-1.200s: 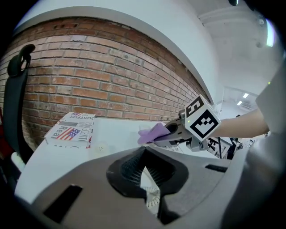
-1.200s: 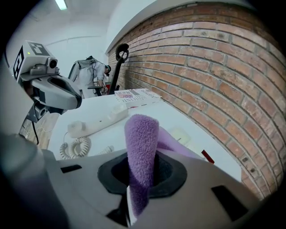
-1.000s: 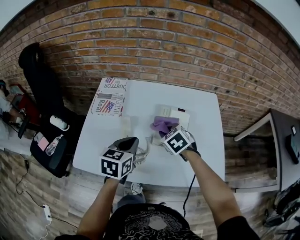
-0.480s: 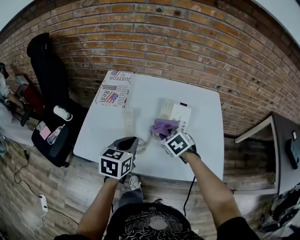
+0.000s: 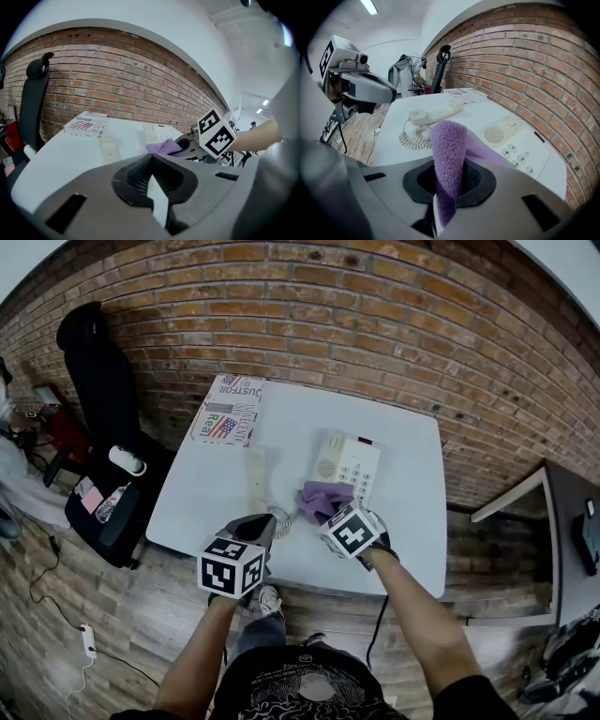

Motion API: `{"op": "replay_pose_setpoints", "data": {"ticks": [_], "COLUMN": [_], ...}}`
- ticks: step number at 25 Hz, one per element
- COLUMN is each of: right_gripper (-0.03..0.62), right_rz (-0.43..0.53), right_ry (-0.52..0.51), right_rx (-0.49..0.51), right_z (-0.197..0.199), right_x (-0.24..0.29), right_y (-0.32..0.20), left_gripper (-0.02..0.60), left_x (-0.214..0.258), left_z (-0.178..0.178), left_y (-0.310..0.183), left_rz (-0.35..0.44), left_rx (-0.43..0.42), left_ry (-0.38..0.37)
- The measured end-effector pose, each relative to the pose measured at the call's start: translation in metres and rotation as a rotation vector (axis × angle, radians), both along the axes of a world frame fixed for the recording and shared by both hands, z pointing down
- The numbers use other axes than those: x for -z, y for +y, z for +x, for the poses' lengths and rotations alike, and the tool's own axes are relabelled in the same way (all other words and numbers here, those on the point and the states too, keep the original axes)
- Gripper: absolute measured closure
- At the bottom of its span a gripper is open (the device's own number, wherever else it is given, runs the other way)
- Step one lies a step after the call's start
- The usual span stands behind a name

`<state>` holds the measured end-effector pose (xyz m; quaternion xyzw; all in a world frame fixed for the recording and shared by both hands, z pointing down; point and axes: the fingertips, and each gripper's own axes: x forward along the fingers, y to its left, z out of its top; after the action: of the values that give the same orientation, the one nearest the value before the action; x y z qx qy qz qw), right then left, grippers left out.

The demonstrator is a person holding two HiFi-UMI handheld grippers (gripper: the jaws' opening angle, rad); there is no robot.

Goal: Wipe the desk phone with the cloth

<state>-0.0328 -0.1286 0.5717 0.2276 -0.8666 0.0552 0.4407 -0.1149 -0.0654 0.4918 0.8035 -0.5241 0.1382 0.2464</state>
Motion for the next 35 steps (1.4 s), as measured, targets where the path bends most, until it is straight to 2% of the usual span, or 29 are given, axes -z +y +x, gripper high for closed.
{"op": "replay_pose_setpoints", "data": {"ticks": [9, 19, 26, 35], "right_gripper": [0.548, 0.546, 0.548, 0.548], "right_rz": [0.062, 0.144, 0.182, 0.220], "right_ry": [-0.029, -0.028, -0.004, 0.025], "right_rx": [-0.039, -0.119, -0.169, -0.163], "right_z": [0.012, 0.020, 0.015, -0.002], "right_x": [0.036, 0.081, 0.105, 0.125], "right_y": [-0.022, -0.095, -0.146, -0.198], "left_gripper": [0.575, 0.575, 0.575, 0.575], "left_x": [0.004, 0.020, 0.019, 0.016], "left_z": [0.009, 0.013, 0.006, -0.008], "left_y": [-0.025, -0.097, -0.129, -0.145], "left_rz": [0.013, 0.046, 0.033, 0.009], "left_rx": [-0.043, -0.144, -0.216, -0.230], "left_ry": [-0.005, 0.008, 0.031, 0.051]}}
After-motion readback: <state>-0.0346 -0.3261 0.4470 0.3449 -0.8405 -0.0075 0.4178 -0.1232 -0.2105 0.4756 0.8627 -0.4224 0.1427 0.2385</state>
